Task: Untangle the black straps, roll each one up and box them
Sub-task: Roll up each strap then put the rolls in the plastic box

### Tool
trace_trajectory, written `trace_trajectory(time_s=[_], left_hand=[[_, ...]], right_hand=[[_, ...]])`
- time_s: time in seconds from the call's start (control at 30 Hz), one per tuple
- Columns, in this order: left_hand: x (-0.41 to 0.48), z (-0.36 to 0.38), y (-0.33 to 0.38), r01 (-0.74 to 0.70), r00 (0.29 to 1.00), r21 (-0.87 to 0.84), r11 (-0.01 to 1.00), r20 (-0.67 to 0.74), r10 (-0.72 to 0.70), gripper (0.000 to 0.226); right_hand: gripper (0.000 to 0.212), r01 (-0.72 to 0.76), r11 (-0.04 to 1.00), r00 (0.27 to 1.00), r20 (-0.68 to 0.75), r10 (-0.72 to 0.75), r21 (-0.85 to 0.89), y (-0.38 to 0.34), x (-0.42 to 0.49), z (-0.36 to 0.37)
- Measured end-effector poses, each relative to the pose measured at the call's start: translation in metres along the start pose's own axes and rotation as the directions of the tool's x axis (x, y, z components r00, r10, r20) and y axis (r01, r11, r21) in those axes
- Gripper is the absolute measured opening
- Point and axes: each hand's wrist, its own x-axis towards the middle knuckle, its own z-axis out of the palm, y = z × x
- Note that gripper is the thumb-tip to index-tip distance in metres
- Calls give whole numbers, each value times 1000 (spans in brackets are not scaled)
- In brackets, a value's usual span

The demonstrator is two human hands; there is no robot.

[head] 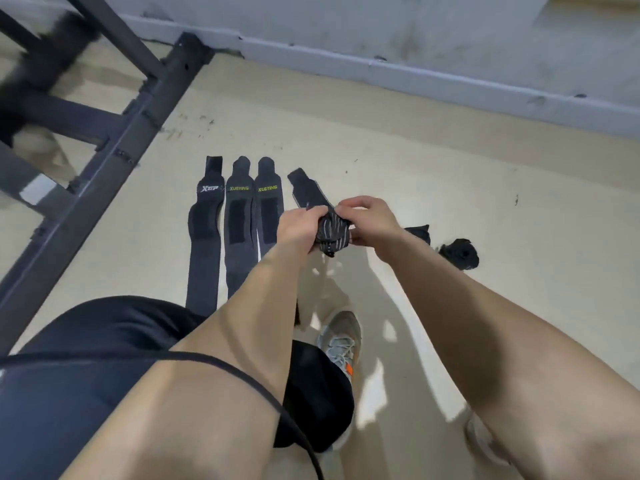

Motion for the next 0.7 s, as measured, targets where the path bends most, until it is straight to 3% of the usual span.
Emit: trace_trajectory(time_s=[0.1,0.27,0.43,0.57,0.63,0.7], left_hand=[[-33,-6,42,-53,995,-42,998,81,57,24],[-103,-9,110,-92,962,-92,991,250,112,9],[-183,-1,162,-52,892,-190,980,432,131,22],[-231,19,179,2,790,-236,972,595,143,36],[-247,33,178,64,741,-235,970,662,111,23],[-253,47,173,88,708,-200,976,701,79,30]], right_hand=[[18,175,973,984,11,-176,-153,-38,-35,-18],[32,363,884,929,44,-367,-296,-95,-105,-56],[37,541,586,749,27,-663,-603,-136,-181,-103],[40,652,445,596,53,-801,-614,-156,-238,-136],[34,666,420,572,61,-818,-616,-156,-259,-149],[30,672,453,567,14,-824,-586,-150,-271,-161]])
